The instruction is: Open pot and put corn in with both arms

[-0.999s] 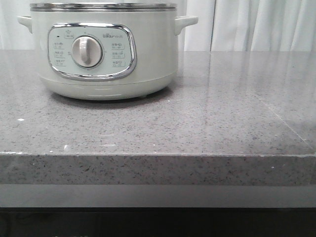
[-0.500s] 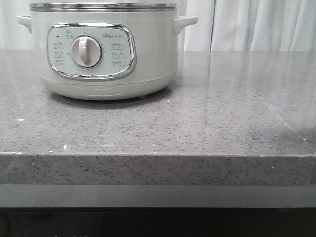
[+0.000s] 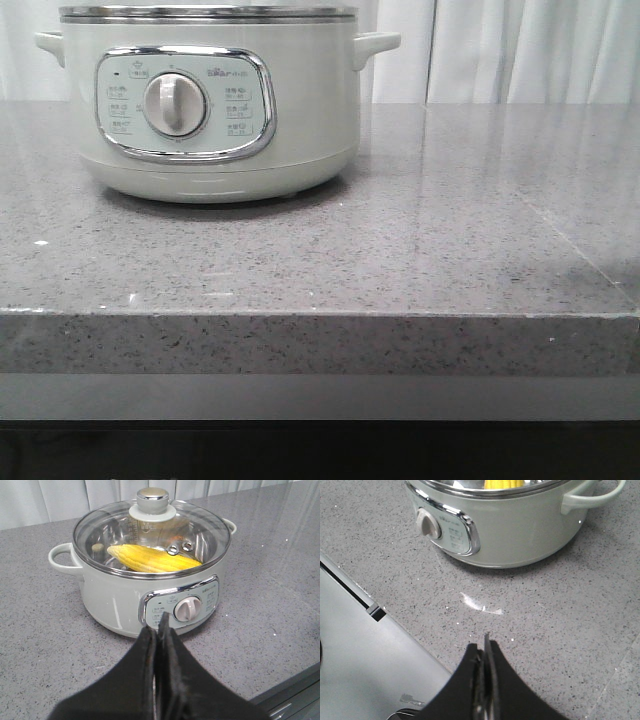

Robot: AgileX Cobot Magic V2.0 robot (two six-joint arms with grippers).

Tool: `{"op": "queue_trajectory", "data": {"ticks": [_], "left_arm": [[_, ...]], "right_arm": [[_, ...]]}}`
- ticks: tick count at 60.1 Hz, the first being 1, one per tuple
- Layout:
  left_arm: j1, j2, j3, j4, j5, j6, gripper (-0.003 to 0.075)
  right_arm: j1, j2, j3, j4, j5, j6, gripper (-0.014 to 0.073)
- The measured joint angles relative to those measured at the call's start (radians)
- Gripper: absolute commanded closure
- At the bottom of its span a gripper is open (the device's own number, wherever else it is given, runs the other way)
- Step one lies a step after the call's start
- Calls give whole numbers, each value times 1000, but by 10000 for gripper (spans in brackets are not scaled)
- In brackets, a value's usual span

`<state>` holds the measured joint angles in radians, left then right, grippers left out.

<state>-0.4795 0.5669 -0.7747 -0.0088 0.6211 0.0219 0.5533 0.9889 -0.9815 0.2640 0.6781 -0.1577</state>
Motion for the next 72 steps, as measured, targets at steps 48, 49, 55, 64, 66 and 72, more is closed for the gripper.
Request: {"op": "queue_trajectory", "data": {"ticks": [48, 49, 55, 64, 66, 72], "left_arm": [[448, -573, 781, -106, -537, 0, 741], [448, -573, 781, -106, -544, 0, 741], [451, -573, 781, -106, -593, 0, 741], [452, -573, 781, -108, -608, 0, 741], [452, -573, 781, -108, -609, 0, 741], [452, -573, 781, -108, -611, 0, 741]], "right_arm": [[0, 0, 0, 0, 0, 1, 662], [0, 0, 0, 0, 0, 1, 662], [0, 0, 0, 0, 0, 1, 662], [0, 0, 0, 0, 0, 1, 662], [0, 0, 0, 0, 0, 1, 662], [0, 0, 0, 0, 0, 1, 662]]}}
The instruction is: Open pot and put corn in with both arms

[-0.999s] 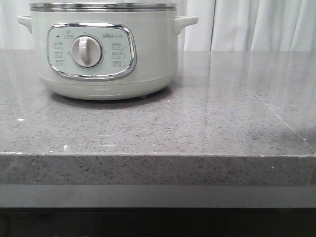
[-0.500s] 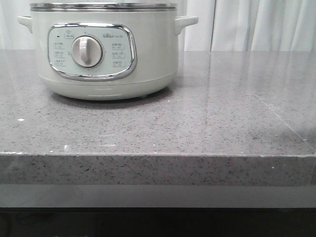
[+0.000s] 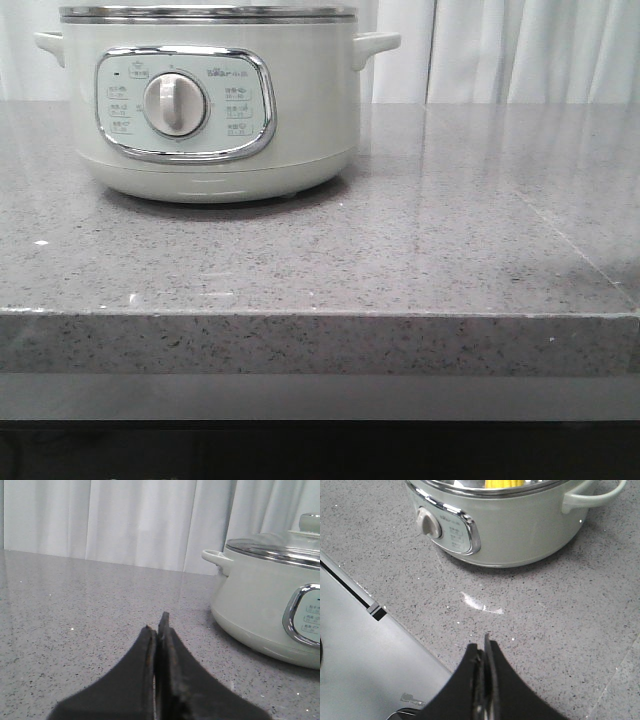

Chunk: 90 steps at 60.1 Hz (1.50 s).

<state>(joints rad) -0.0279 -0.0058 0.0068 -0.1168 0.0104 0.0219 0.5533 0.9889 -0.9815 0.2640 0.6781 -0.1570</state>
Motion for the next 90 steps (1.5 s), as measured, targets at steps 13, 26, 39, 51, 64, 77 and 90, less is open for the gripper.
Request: {"op": "queue_trajectory", "data": {"ticks": [13, 26, 39, 51, 64, 77, 90], "left_arm": [[0, 0, 0, -2, 0, 0, 741], [0, 0, 0, -2, 0, 0, 741], [0, 0, 0, -2, 0, 0, 741], [0, 0, 0, -2, 0, 0, 741], [0, 0, 0, -2, 0, 0, 741], [0, 0, 0, -2, 0, 0, 741], [0, 0, 0, -2, -1, 0, 741]], "right_arm": [[0, 0, 0, 0, 0, 0, 662], [0, 0, 0, 0, 0, 0, 662], [-24, -37, 33, -47, -45, -7, 662], [-230, -262, 237, -70, -226, -8, 662], [-437, -623, 549, -76, -369, -8, 662], [-489, -903, 840, -76, -499, -8, 662], [-489, -996, 1002, -76, -595, -8, 662]]}}
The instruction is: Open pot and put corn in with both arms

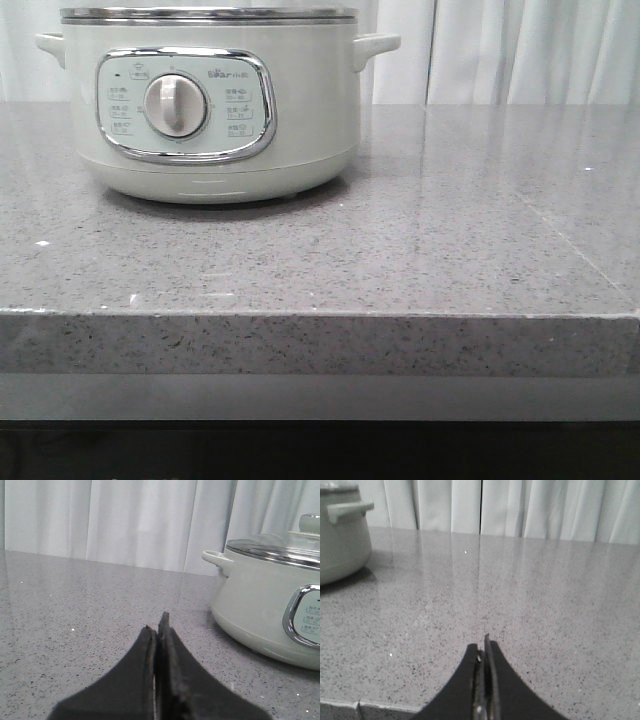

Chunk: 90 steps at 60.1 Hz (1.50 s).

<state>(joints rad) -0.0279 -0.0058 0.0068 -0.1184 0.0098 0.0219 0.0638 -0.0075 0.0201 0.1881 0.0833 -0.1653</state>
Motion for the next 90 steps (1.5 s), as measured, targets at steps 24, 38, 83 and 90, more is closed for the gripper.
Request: {"op": "queue_trajectory", "data": {"ticks": [24, 38, 83, 90], "left_arm": [[0, 0, 0, 0, 0, 0, 741], [0, 0, 0, 0, 0, 0, 741], [0, 0, 0, 0, 0, 0, 741], [0, 0, 0, 0, 0, 0, 741]], "right_arm": [[-11, -2, 9, 0, -8, 0, 662], [-11, -2, 9, -60, -10, 75, 662], [-14, -2, 9, -180, -100, 282, 662], [-14, -2, 9, -182, -100, 282, 662]]}}
